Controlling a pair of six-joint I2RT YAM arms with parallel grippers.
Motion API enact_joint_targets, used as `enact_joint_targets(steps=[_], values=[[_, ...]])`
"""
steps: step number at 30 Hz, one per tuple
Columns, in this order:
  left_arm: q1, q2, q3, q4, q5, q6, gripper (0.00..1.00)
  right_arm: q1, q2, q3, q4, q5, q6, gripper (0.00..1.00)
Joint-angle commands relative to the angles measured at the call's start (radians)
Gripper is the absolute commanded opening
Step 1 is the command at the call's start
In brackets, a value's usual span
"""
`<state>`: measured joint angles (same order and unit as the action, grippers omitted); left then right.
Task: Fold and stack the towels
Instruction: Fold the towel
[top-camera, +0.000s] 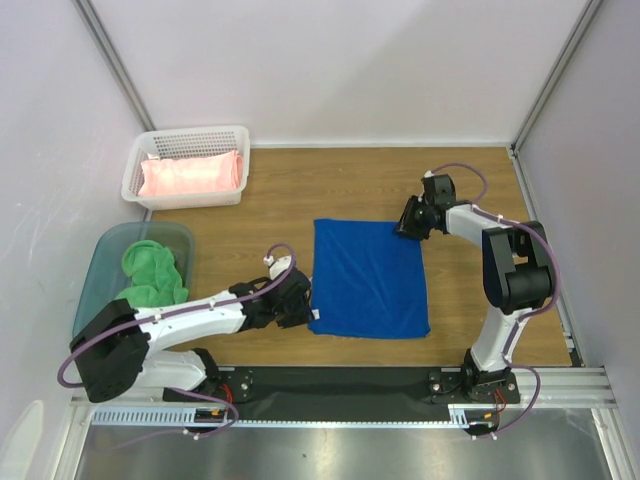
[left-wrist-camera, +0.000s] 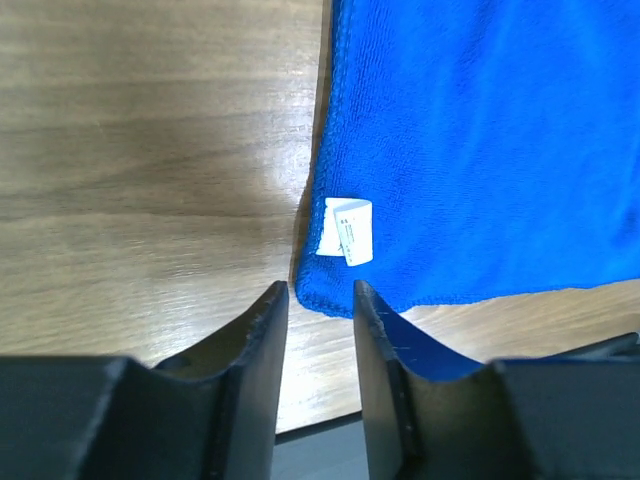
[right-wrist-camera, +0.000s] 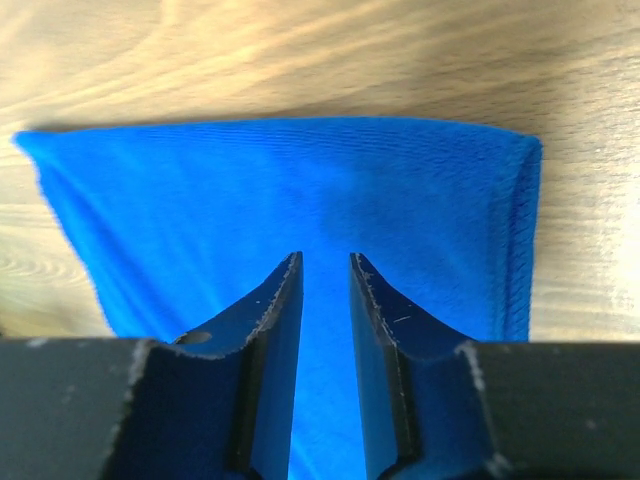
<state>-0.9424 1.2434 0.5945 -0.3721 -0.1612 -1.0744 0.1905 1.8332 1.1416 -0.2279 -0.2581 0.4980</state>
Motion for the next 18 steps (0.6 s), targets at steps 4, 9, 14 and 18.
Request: enact_joint_targets(steps=[4, 9, 14, 18], values=[[-0.047, 0.086, 0.025, 0.033, -0.038, -0.030, 0.33, -0.008, 0.035, 0.026, 0.062, 0.034, -0.019, 0.30], [-0.078, 0.165, 0.099, -0.089, -0.101, -0.019, 0.27, -0.016, 0.060, 0.024, 0.064, 0.095, -0.036, 0.28], [-0.119, 0.278, 0.185, -0.221, -0.143, -0.016, 0.20, -0.051, 0.080, 0.024, 0.073, 0.122, -0.030, 0.27], [-0.144, 0.289, 0.214, -0.261, -0.155, -0.003, 0.18, -0.069, 0.069, 0.021, 0.078, 0.134, -0.033, 0.27]])
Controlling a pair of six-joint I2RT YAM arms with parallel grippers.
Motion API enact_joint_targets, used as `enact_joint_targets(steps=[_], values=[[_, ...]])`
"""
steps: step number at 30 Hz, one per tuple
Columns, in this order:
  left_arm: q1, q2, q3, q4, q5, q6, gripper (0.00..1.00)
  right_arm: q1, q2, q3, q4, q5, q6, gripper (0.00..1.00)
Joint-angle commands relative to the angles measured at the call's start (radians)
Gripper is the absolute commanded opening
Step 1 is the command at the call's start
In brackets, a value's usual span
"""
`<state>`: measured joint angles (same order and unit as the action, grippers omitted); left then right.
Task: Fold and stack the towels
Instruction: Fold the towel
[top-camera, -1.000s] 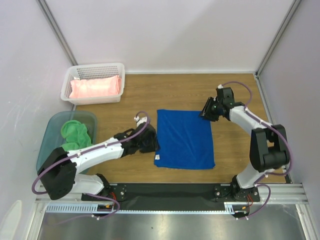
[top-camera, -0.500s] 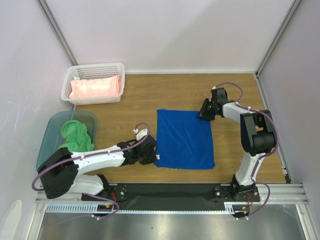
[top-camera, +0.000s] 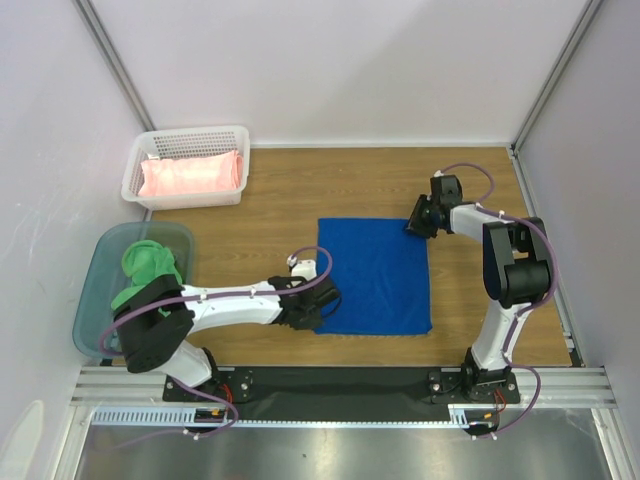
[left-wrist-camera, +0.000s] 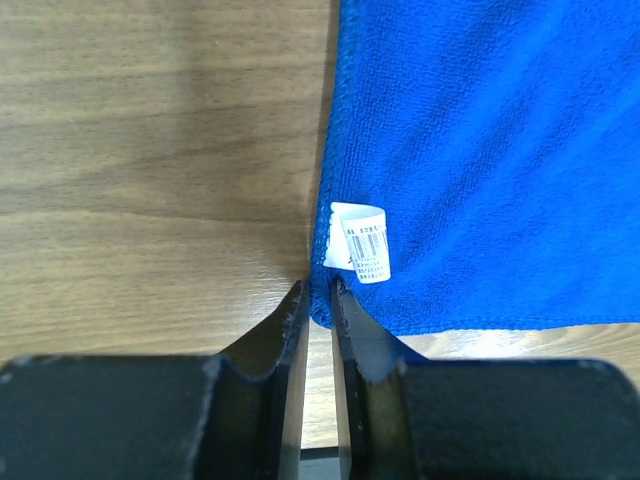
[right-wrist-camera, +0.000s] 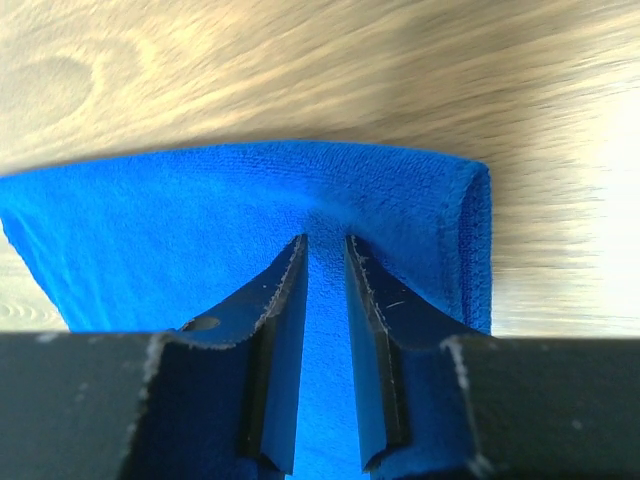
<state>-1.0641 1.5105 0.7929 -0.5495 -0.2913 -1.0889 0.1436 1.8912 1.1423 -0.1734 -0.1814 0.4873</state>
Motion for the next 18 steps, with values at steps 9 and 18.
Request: enact_joint_targets(steps=[9, 18], values=[[-0.039, -0.027, 0.032, -0.049, 0.000, 0.095, 0.22, -0.024, -0.053, 0.034, 0.000, -0.082, -0.038, 0.33], [-0.037, -0.157, 0.036, -0.058, 0.006, 0.017, 0.57, -0.024, -0.383, -0.088, -0.178, -0.132, -0.010, 0.60]])
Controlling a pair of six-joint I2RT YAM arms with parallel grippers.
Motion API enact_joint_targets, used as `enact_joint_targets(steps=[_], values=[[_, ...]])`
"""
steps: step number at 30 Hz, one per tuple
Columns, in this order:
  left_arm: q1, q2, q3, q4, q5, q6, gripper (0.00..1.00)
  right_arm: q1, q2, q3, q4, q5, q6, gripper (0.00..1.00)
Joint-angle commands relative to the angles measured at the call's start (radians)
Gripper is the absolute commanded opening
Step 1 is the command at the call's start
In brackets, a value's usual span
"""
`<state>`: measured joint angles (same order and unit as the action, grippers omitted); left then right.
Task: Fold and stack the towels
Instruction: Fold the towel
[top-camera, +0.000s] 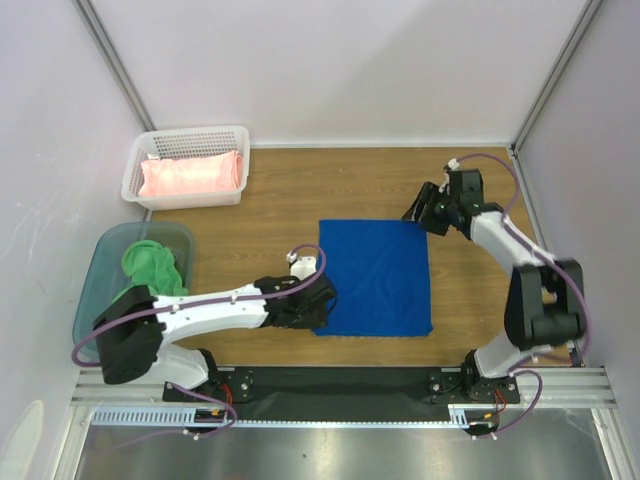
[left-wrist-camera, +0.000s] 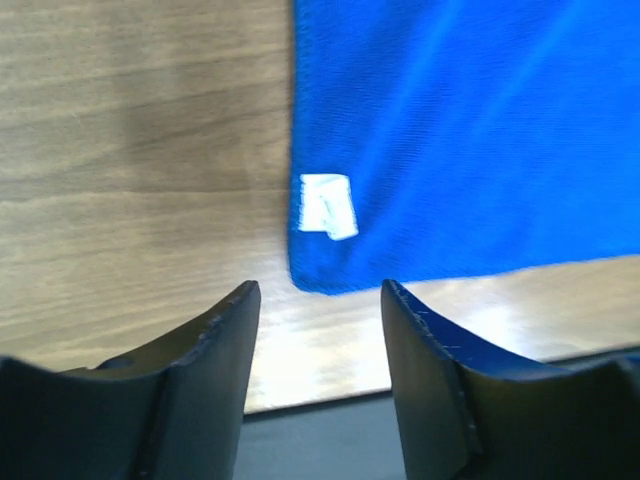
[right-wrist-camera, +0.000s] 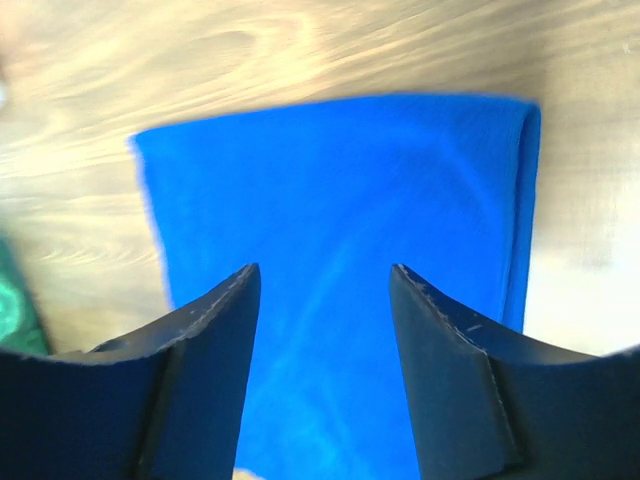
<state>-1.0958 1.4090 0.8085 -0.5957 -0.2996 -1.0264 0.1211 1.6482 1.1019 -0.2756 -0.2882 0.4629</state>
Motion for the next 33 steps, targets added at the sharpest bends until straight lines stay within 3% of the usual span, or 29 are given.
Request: enact_joint_targets(steps=[1, 7, 13, 17, 33], values=[[-0.004, -0.067, 0.011, -0.003, 0.026, -0.066, 0.59, -0.001, -0.171, -0.071, -0.120, -0.017, 0.037, 0.61], [-0.004, -0.117, -0.084, 0.083, 0.071, -0.176, 0.64, -0.014, -0.430, -0.302, -0.267, 0.029, 0.126, 0.63], [-0.004, -0.182, -0.225, 0.232, 0.105, -0.397, 0.65, -0.023, -0.677, -0.465, -0.381, 0.084, 0.218, 0.68], [-0.007, -0.188, -0.292, 0.318, 0.093, -0.497, 0.63, -0.029, -0.719, -0.484, -0.413, 0.098, 0.259, 0.74], [-0.045, -0.145, -0.336, 0.267, -0.036, -0.785, 0.46, -0.029, -0.768, -0.531, -0.536, 0.121, 0.315, 0.68]])
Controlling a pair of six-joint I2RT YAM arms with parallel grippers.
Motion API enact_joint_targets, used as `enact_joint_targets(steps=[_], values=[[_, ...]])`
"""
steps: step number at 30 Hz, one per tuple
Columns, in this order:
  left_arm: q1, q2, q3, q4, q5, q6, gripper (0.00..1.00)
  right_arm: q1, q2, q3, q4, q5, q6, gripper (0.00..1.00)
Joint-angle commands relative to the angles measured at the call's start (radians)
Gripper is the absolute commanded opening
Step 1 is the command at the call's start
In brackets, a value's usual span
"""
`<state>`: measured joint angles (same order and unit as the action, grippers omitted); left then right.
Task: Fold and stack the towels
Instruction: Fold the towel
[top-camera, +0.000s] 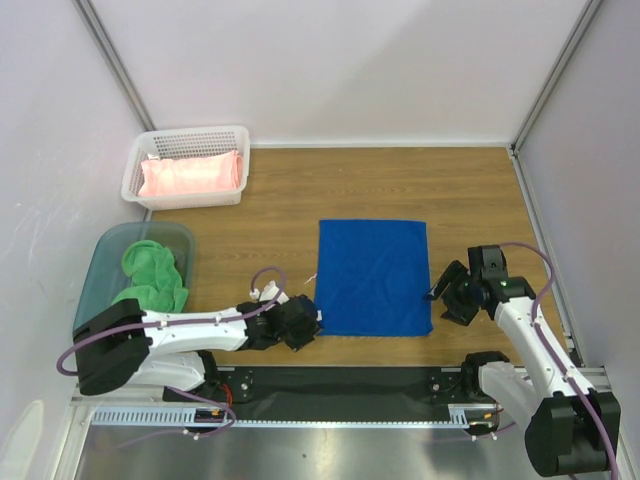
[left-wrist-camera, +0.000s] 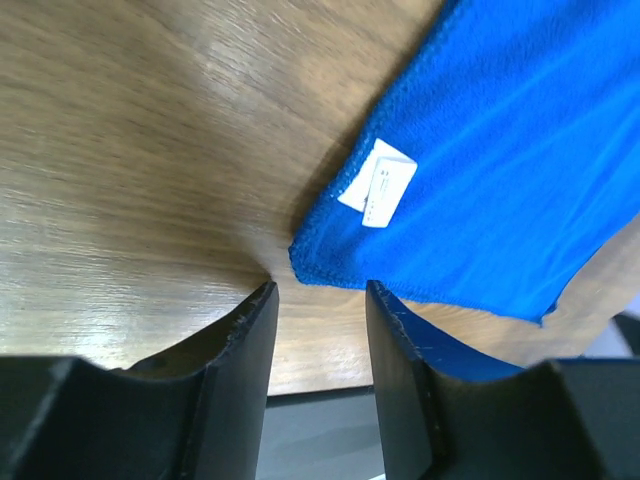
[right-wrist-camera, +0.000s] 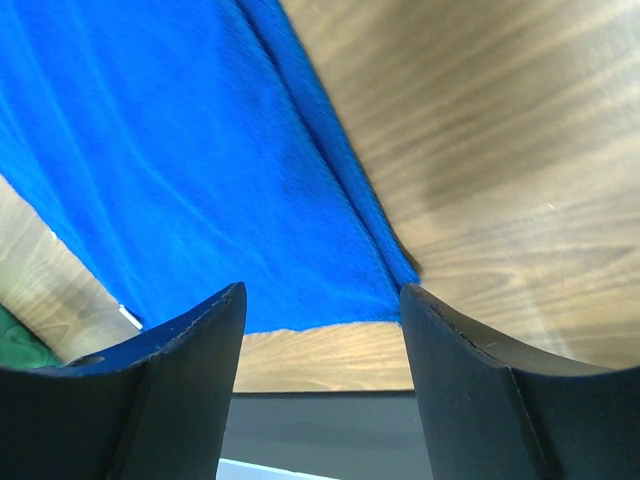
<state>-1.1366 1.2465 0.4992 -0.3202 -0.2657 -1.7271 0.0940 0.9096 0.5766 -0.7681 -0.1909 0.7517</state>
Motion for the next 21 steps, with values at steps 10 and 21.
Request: enact_joint_targets(steps=[10, 21], values=[[-0.005, 0.090, -0.045, 0.043, -0.087, -0.117, 0.33, 0.003, -0.040, -0.040, -0.056, 0.053, 0.029, 0.68], [-0.006, 0.094, 0.044, -0.102, -0.132, -0.092, 0.00, 0.056, -0.060, -0.069, -0.068, 0.053, 0.072, 0.61]])
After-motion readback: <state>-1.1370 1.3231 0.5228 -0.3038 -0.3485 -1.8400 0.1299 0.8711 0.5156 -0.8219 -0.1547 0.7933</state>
